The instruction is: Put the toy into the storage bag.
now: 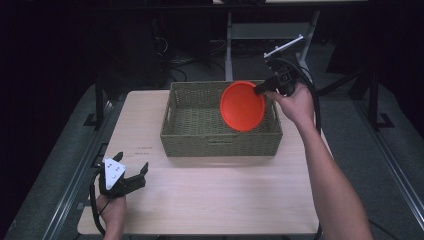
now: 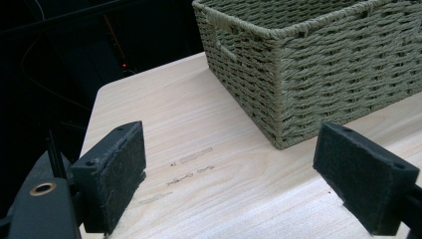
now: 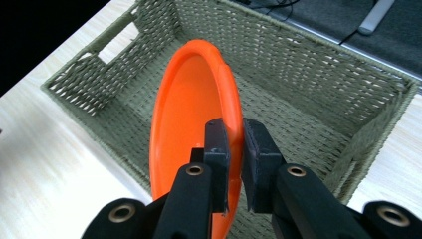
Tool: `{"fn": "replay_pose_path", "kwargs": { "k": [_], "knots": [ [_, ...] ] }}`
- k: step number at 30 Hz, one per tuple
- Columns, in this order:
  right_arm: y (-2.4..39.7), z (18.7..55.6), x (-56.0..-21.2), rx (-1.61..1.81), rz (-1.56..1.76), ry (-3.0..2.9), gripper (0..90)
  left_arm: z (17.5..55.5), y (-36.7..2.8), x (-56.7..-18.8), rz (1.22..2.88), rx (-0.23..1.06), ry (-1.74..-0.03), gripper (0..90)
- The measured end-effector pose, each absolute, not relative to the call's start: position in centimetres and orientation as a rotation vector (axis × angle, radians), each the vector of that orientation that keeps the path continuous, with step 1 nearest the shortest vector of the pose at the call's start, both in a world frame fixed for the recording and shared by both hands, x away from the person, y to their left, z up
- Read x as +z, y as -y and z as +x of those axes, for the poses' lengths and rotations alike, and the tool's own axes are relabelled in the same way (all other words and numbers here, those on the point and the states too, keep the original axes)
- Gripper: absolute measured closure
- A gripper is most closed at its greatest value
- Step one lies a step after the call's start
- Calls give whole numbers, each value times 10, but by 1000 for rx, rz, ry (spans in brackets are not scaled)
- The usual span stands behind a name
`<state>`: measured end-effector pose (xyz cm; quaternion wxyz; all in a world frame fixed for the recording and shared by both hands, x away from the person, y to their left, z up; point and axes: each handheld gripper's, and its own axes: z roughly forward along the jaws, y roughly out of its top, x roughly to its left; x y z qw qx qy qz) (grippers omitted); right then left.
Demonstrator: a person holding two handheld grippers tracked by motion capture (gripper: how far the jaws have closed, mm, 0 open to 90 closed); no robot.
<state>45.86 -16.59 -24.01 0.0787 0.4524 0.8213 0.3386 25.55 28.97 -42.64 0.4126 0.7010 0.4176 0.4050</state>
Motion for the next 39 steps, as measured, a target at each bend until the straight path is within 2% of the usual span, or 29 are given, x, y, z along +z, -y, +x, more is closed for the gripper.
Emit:
{"fn": "replay_pose_path", "kwargs": {
  "k": [12,21,39],
  "knots": [
    [170,474,-261,969,1438,-2439,818,255,-291,-426,1746,1031,-1057,127],
    [164,486,-271,956,1456,-2434,816,256,-297,-427,1719,987,-1087,127],
    [157,500,-311,977,1541,-2465,815,255,-296,-426,1722,1016,-1081,127]
  ]
}}
